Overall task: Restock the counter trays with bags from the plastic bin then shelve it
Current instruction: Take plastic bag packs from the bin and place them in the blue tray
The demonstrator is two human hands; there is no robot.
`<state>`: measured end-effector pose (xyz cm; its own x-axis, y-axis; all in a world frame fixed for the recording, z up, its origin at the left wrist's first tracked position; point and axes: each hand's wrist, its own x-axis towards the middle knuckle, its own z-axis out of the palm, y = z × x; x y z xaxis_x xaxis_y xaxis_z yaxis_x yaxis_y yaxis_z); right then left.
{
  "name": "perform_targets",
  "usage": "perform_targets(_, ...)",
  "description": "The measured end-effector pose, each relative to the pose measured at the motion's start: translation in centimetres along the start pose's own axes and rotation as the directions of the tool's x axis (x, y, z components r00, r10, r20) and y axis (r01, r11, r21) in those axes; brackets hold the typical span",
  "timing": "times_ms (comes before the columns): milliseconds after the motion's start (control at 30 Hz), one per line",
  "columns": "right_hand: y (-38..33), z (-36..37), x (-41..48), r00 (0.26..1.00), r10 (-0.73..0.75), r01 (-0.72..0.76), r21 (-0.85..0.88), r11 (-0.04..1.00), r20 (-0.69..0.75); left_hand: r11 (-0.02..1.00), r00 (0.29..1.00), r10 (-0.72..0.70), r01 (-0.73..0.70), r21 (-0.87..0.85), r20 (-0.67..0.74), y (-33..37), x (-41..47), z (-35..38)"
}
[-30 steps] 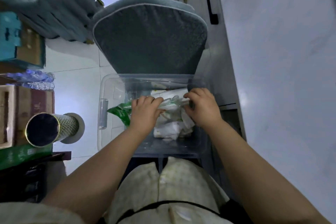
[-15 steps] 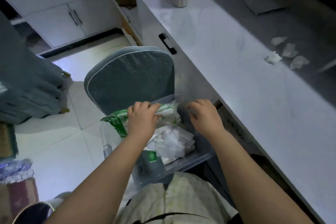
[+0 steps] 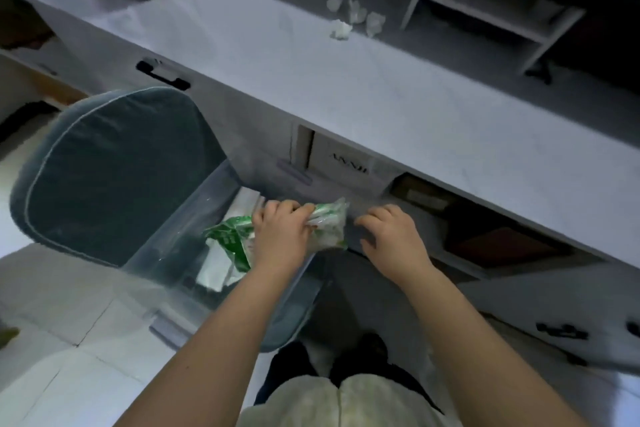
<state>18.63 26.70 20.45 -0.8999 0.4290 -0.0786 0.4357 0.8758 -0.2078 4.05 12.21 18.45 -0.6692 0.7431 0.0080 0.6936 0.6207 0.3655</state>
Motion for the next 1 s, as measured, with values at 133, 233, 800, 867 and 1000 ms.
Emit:
perform_targets(133, 4.3, -1.2, -5.8, 0.984, 0.173, -0.173, 0.003, 0.985, -0.043, 0.985, 0.985, 0.168, -0.169, 0.014, 0.043, 6.5, 0.5, 1.4)
perform_targets(233, 8.0, -2.5, -10.7, 0.947, 0.301, -0.297, 0.044, 0.954, -0.114, 0.956, 0.954, 0.293, -0.294, -0.004, 0.068, 12.8, 0.4, 2.7)
perform_targets(800, 34.0, -9.5, -44.4, 0.633, 0.688, -0.646, 0.247, 0.722, -0.354, 0.76, 0.771, 0.635, -0.633, -0.147, -0.038, 52.8, -11.9, 12.9)
perform_targets(867, 36.8, -10.9, -46.9, 0.609, 0.701, -0.662, 0.249, 0.707, -0.37, 0.739, 0.755, 0.652, -0.654, -0.161, -0.072, 57.2, -12.9, 13.2)
perform_targets(1000, 41.3, -13.5, -50.2, 0.572, 0.707, -0.661, 0.277, 0.697, -0.415, 0.666, 0.686, 0.716, -0.727, -0.168, -0.131, 64.6, -13.5, 13.2)
